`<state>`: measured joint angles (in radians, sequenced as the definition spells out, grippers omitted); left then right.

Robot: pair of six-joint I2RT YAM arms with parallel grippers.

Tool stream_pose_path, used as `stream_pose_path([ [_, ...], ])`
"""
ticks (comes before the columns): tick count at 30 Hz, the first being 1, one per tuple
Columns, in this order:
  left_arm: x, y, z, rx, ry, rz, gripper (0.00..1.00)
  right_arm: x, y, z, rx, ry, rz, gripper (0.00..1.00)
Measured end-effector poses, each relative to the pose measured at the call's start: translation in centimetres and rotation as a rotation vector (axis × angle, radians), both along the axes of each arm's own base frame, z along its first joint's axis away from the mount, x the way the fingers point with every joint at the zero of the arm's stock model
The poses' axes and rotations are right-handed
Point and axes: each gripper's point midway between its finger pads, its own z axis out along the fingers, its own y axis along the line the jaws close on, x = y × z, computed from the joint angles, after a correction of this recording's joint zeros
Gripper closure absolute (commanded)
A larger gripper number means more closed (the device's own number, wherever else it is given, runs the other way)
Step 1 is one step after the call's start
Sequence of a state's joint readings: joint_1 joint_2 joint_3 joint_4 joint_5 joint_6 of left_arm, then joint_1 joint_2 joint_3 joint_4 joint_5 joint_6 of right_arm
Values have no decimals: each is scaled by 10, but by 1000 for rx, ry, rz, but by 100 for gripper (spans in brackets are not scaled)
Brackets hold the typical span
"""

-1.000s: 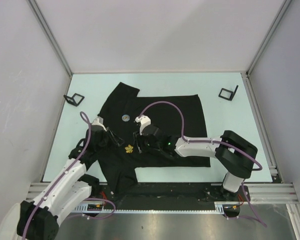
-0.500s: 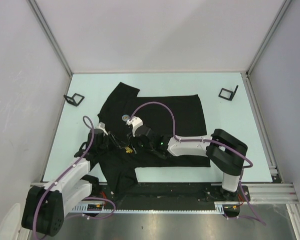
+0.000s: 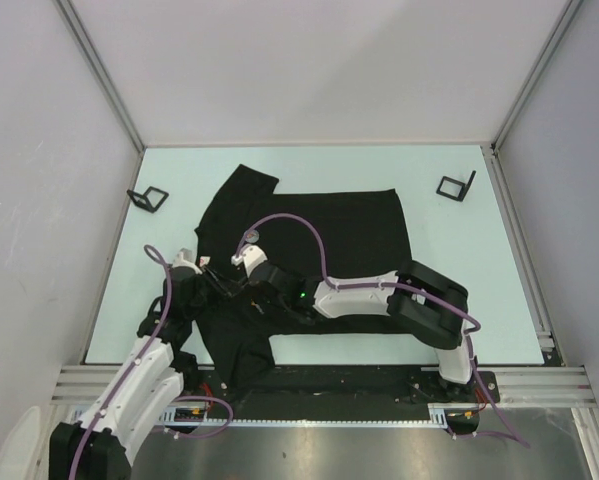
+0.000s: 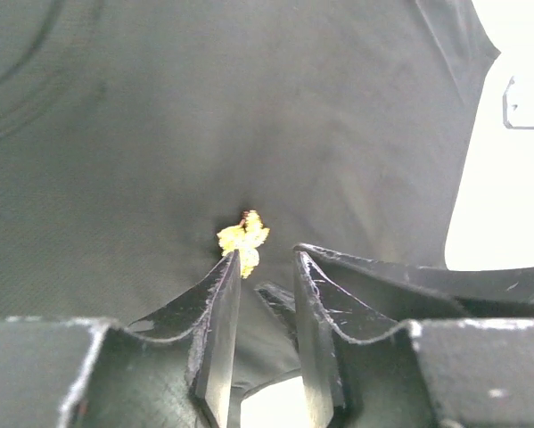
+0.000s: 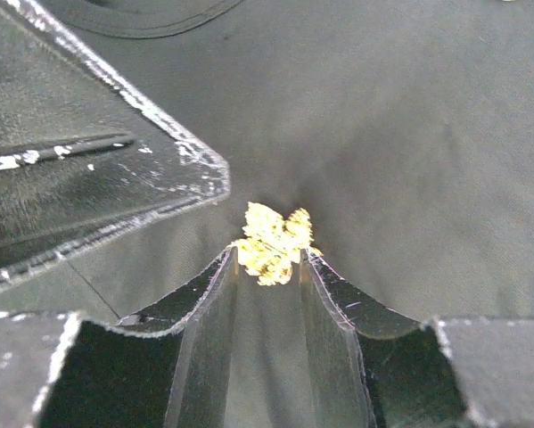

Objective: Remove the brooch from the garment

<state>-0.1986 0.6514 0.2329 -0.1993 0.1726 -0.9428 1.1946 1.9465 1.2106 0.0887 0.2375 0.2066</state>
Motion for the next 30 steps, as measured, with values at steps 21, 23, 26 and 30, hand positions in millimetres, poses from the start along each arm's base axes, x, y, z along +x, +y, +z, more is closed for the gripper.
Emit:
stream_pose_path([
  [21, -13, 24, -18, 90, 77, 96, 61, 0, 10, -29, -137, -83, 2, 47],
  [23, -14, 24, -19, 90, 79, 96, 61, 1, 10, -29, -137, -85, 1, 49],
  [26, -14, 24, -19, 92, 82, 96, 61, 2, 11, -30, -136, -85, -8, 57],
  [30, -14, 24, -19, 92, 82, 96, 60, 3, 11, -29, -127, -85, -31, 64],
])
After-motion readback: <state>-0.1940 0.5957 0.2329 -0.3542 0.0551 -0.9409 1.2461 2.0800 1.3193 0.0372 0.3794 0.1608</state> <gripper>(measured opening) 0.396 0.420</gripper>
